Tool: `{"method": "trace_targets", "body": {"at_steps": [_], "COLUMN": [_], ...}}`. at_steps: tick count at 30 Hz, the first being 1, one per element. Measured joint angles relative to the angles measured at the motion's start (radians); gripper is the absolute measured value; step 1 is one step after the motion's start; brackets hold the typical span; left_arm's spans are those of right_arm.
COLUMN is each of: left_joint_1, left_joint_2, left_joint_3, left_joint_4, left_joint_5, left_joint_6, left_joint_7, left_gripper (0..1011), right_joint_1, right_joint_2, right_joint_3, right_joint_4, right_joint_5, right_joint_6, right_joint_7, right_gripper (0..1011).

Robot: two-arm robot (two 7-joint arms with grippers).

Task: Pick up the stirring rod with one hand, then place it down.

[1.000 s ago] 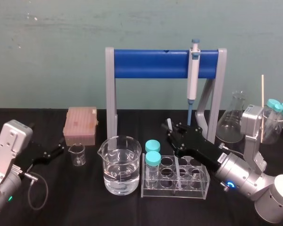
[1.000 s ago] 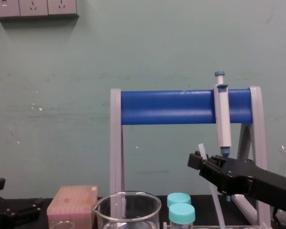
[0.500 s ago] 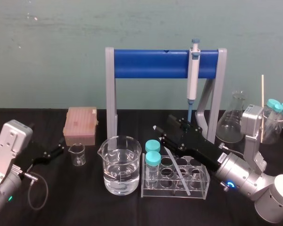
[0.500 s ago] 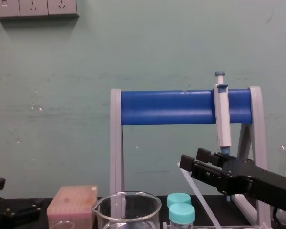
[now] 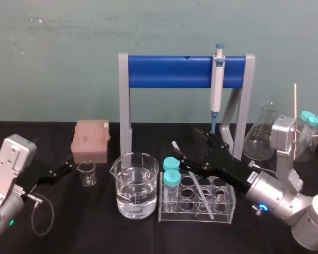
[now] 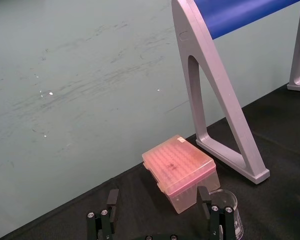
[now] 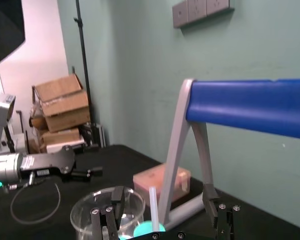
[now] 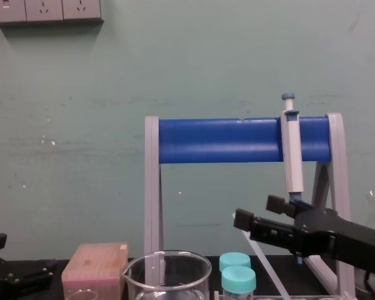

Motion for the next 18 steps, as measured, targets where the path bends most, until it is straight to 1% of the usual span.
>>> {"method": "trace_targets", "body": {"at_steps": [2,3,6,7,10,12,13,14,15,16,17,18], "left_joint_1": [0.0,0.0,0.0,0.0,0.0,0.0,0.0,0.0,0.0,0.0,0.0,0.0], "left_joint_2": [0.0,0.0,0.0,0.0,0.0,0.0,0.0,0.0,0.0,0.0,0.0,0.0], "left_joint_3": [0.0,0.0,0.0,0.0,0.0,0.0,0.0,0.0,0.0,0.0,0.0,0.0], "left_joint_4": [0.0,0.0,0.0,0.0,0.0,0.0,0.0,0.0,0.0,0.0,0.0,0.0], "left_joint_5": [0.0,0.0,0.0,0.0,0.0,0.0,0.0,0.0,0.0,0.0,0.0,0.0], "left_joint_6": [0.0,0.0,0.0,0.0,0.0,0.0,0.0,0.0,0.0,0.0,0.0,0.0], "left_joint_7": [0.0,0.0,0.0,0.0,0.0,0.0,0.0,0.0,0.0,0.0,0.0,0.0], "left_gripper": [1000,1000,1000,1000,1000,1000,1000,1000,1000,1000,1000,1000], "right_joint_1": [-0.014,-0.03,-0.056,-0.074,-0.106,-0.141,-0.141,-0.155,-0.16,-0.168,-0.168,-0.173], "right_joint_2": [0.02,0.039,0.066,0.08,0.097,0.103,0.103,0.102,0.101,0.096,0.096,0.089], "right_joint_3": [0.002,0.007,0.019,0.03,0.059,0.1,0.1,0.117,0.124,0.135,0.135,0.144], "right_joint_4": [-0.033,-0.061,-0.103,-0.125,-0.159,-0.186,-0.186,-0.192,-0.194,-0.194,-0.194,-0.193], "right_joint_5": [-0.005,-0.007,-0.014,-0.02,-0.036,-0.078,-0.078,-0.108,-0.124,-0.157,-0.157,-0.187], "right_joint_6": [0.031,0.055,0.085,0.099,0.109,0.113,0.113,0.12,0.124,0.135,0.135,0.154], "right_joint_7": [-0.017,-0.034,-0.068,-0.098,-0.161,-0.269,-0.269,-0.33,-0.36,-0.421,-0.421,-0.476], "right_gripper": [1000,1000,1000,1000,1000,1000,1000,1000,1000,1000,1000,1000]}}
